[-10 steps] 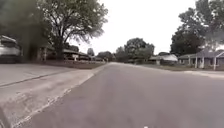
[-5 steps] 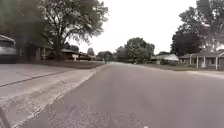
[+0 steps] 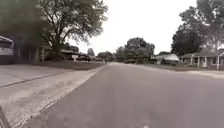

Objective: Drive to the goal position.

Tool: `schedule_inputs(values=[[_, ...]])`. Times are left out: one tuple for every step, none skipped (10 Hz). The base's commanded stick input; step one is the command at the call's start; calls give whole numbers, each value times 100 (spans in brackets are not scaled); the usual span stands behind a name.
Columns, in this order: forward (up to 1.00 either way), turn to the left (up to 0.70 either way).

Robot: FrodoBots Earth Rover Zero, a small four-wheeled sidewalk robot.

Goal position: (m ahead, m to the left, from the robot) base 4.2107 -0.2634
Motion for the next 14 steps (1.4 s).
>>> schedule_inputs(values=[[70, 0], [70, 0], [70, 0], [70, 0], [70, 0], [70, 0], [70, 0], [70, 0], [70, 0], [70, 0], [70, 0], [70, 0], [70, 0], [70, 0]])
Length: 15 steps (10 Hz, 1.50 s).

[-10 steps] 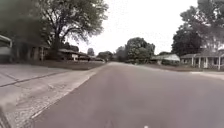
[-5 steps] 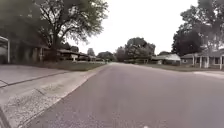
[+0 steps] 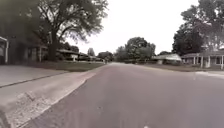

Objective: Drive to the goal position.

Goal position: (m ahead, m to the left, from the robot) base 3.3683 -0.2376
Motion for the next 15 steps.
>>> schedule_inputs(values=[[70, 0], [70, 0], [70, 0], [70, 0], [70, 0], [70, 0], [70, 0], [70, 0], [70, 0], [70, 0], [70, 0], [70, 0], [70, 0], [70, 0], [70, 0]])
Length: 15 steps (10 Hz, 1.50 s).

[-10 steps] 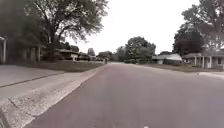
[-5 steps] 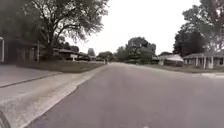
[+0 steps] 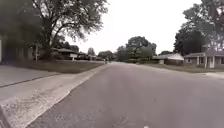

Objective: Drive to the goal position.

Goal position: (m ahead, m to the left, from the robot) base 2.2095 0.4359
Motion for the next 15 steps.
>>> schedule_inputs(values=[[70, 0], [70, 0], [70, 0], [70, 0], [70, 0], [70, 0], [70, 0], [70, 0], [70, 0], [70, 0], [70, 0], [70, 0], [70, 0], [70, 0], [70, 0]])
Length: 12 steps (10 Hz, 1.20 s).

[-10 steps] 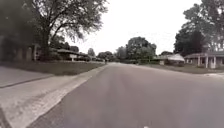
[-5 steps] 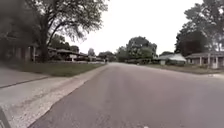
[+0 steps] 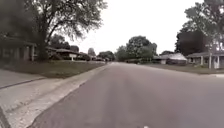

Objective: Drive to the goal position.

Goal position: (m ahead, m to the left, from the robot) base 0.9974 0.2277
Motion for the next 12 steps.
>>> schedule_inputs(values=[[70, 0], [70, 0], [70, 0], [70, 0], [70, 0], [70, 0], [70, 0], [70, 0], [70, 0], [70, 0], [70, 0], [70, 0]])
